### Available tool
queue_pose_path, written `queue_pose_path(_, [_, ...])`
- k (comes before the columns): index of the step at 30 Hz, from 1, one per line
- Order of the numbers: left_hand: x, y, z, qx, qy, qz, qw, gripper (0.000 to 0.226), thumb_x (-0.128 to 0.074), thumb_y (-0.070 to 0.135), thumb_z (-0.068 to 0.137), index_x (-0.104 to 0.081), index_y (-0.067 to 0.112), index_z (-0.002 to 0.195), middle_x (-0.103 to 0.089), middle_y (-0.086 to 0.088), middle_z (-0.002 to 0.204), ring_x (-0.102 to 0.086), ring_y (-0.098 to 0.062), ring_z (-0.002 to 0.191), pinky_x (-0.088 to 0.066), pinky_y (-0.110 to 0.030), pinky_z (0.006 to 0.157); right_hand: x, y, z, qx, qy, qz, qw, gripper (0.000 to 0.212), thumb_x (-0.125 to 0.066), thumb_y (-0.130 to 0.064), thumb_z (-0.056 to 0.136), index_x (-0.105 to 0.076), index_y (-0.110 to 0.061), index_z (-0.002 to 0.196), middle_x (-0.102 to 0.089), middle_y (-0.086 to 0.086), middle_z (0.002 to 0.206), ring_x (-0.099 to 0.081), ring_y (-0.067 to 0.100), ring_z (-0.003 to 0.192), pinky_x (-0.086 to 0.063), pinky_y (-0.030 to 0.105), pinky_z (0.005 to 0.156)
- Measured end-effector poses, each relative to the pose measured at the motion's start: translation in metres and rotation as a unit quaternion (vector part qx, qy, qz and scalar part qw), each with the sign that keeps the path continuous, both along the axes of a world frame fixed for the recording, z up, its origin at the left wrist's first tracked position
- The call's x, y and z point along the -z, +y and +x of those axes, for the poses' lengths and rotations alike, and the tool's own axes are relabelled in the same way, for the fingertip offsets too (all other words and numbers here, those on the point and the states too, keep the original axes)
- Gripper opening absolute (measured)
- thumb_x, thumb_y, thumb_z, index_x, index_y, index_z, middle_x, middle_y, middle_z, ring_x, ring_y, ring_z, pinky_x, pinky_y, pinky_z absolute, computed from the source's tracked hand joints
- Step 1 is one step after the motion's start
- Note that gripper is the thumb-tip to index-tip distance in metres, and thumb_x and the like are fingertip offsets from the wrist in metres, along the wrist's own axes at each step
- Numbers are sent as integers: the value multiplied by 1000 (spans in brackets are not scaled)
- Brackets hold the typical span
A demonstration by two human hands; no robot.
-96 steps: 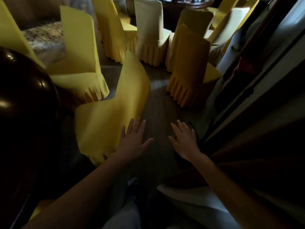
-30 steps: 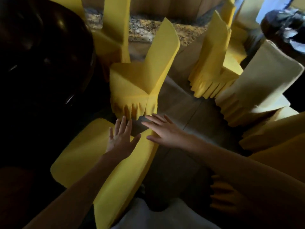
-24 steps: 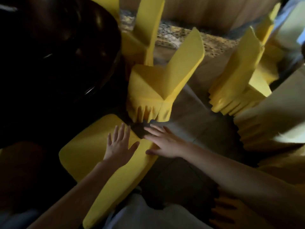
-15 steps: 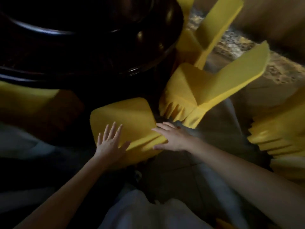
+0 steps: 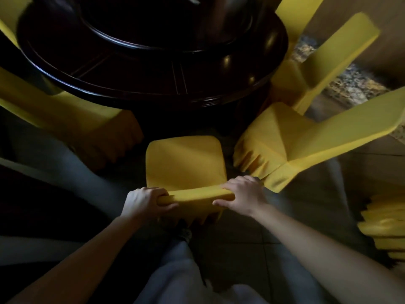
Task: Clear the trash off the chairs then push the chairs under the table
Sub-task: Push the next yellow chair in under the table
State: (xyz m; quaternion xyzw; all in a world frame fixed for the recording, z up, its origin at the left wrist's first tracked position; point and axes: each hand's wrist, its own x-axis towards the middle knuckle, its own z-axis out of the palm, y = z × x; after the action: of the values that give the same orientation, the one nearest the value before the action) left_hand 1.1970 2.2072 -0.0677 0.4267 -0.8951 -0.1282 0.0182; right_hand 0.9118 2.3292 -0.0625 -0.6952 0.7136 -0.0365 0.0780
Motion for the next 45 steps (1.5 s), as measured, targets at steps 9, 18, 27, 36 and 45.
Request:
queue_pose_path(9, [10, -27, -1, -1, 3, -25, 1000, 68, -37, 91, 59, -66, 33, 81, -68, 15, 79, -66, -13, 68, -46, -26, 54, 16, -30, -10, -40, 8, -104, 994, 69, -39, -84, 76, -73, -25, 89, -72, -7, 88, -66, 11, 83, -44, 39, 96])
queue_pose_path(18, [3, -105, -33, 3, 7, -4, 1000, 57, -48, 81, 67, -66, 30, 84, -68, 10, 84, -65, -15, 74, -49, -29, 59, 5, -115, -41, -45, 10, -62, 997, 82, -26, -87, 73, -72, -23, 93, -71, -4, 87, -65, 16, 79, -47, 28, 67])
queue_pose_path(27, [5, -196, -50, 5, 22, -21, 1000, 73, -34, 87, 60, -68, 30, 89, -67, 10, 89, -65, -16, 77, -43, -27, 57, 1, -198, -54, -33, 9, -44, 998, 86, -17, -91, 70, -70, -27, 93, -67, -6, 86, -59, 13, 77, -36, 23, 58])
queue_pose_path(36, [4, -264, -84, -17, 18, 11, 1000, 93, -23, 97, 48, -69, 32, 96, -69, 10, 94, -64, -15, 83, -52, -32, 65, 1, -264, -81, -24, 30, -25, 999, 82, -16, -90, 71, -66, -28, 90, -65, -5, 85, -58, 13, 76, -35, 25, 57])
queue_pose_path(45, [1, -299, -104, -35, 23, 27, 999, 85, -24, 98, 46, -67, 34, 83, -66, 10, 78, -61, -14, 73, -43, -27, 55, -6, -306, -102, -22, 27, 41, 999, 85, -13, -93, 67, -62, -31, 99, -61, -5, 93, -56, 15, 84, -40, 29, 63])
